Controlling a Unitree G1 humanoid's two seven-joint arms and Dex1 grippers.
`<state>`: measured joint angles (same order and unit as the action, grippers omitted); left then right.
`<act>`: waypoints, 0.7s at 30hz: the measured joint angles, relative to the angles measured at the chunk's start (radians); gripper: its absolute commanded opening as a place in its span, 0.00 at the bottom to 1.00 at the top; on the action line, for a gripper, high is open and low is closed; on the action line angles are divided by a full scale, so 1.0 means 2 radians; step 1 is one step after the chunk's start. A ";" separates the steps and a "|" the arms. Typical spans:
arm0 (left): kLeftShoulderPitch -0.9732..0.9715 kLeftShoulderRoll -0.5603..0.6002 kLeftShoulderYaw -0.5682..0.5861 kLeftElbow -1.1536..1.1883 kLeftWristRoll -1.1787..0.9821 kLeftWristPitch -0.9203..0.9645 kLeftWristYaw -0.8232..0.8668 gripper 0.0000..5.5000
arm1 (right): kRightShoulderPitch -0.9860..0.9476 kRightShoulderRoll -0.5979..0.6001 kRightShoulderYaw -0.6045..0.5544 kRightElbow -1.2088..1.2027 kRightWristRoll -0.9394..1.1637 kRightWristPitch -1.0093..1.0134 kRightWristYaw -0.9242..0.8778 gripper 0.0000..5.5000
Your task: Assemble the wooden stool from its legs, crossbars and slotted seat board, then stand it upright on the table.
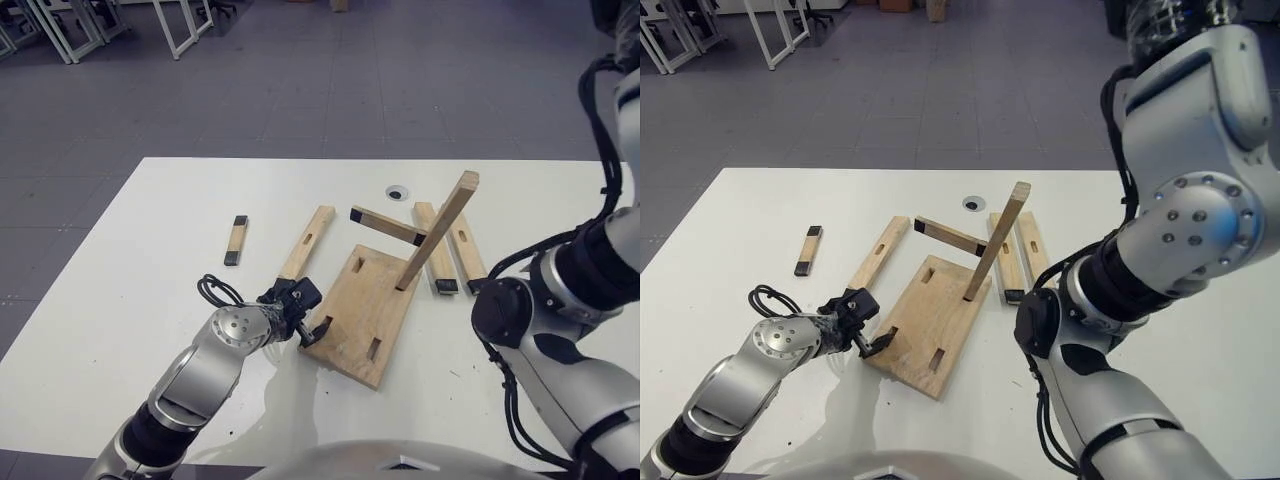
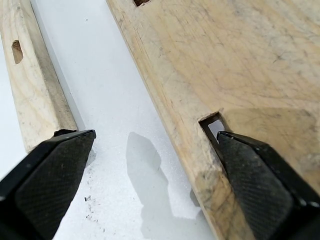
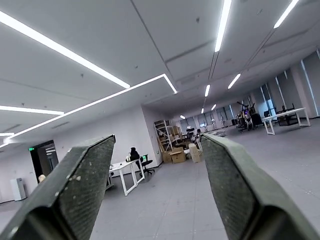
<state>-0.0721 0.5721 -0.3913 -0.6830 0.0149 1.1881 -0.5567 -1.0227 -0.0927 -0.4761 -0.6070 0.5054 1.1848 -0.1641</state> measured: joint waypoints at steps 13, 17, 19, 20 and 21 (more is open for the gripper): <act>-0.008 -0.004 -0.003 0.008 -0.023 -0.002 0.021 0.82 | 0.215 0.104 -0.002 -0.023 0.036 -0.037 -0.029 0.57; 0.002 -0.013 0.000 0.002 -0.027 0.004 0.040 0.82 | 0.125 0.064 -0.053 -0.032 0.085 -0.053 -0.054 0.57; 0.010 -0.023 0.006 -0.001 -0.030 0.010 0.054 0.82 | 0.116 0.044 -0.065 -0.033 0.099 -0.050 -0.066 0.57; 0.011 -0.028 0.008 -0.001 -0.031 0.012 0.059 0.82 | 0.118 0.034 -0.063 -0.034 0.095 -0.043 -0.069 0.57; 0.013 -0.034 0.012 0.000 -0.031 0.014 0.067 0.82 | 0.127 0.016 -0.057 -0.035 0.080 -0.036 -0.073 0.57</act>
<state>-0.0464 0.5046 -0.3676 -0.6833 -0.0480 1.2154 -0.4231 -0.7692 -0.0617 -0.5907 -0.6771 0.6655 1.1138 -0.3109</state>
